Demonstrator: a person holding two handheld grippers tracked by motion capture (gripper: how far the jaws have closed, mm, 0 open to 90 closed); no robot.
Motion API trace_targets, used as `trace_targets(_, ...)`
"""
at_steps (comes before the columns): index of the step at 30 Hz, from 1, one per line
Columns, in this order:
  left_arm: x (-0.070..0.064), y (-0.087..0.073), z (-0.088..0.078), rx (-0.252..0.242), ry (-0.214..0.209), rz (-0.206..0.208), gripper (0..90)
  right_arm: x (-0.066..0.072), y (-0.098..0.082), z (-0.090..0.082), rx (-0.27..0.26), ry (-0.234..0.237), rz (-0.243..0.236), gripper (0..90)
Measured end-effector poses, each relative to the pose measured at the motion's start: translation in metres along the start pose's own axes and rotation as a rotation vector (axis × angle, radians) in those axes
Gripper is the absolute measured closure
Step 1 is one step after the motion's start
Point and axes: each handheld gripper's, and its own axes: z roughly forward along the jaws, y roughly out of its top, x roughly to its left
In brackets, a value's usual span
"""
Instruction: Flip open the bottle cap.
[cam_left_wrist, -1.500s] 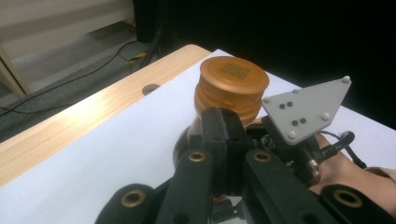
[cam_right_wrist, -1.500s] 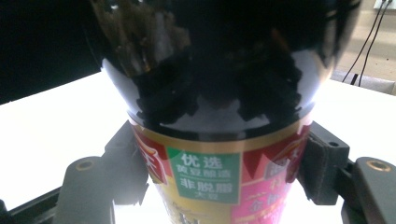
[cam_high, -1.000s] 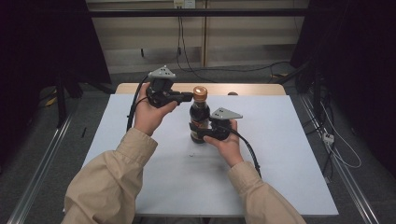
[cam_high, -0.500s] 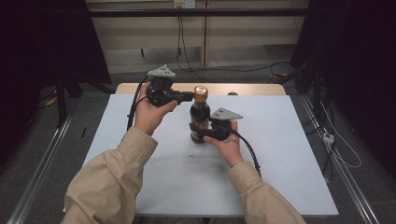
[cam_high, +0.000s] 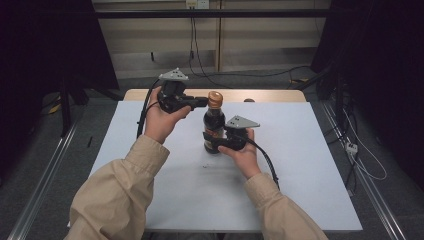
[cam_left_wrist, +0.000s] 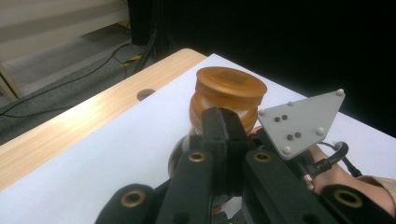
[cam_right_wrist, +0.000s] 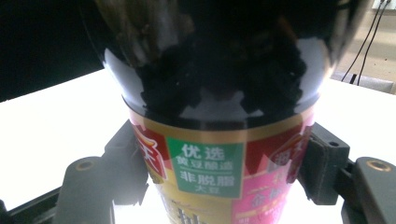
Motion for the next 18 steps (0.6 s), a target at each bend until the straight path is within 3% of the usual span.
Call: trace_targets(18, -0.0007, 0.0044, 0.0017, -0.001, 0.006, -0.005, 90.0, -0.0010, -0.0012, 0.0004, -0.008, 0.004, 0.002, 30.1)
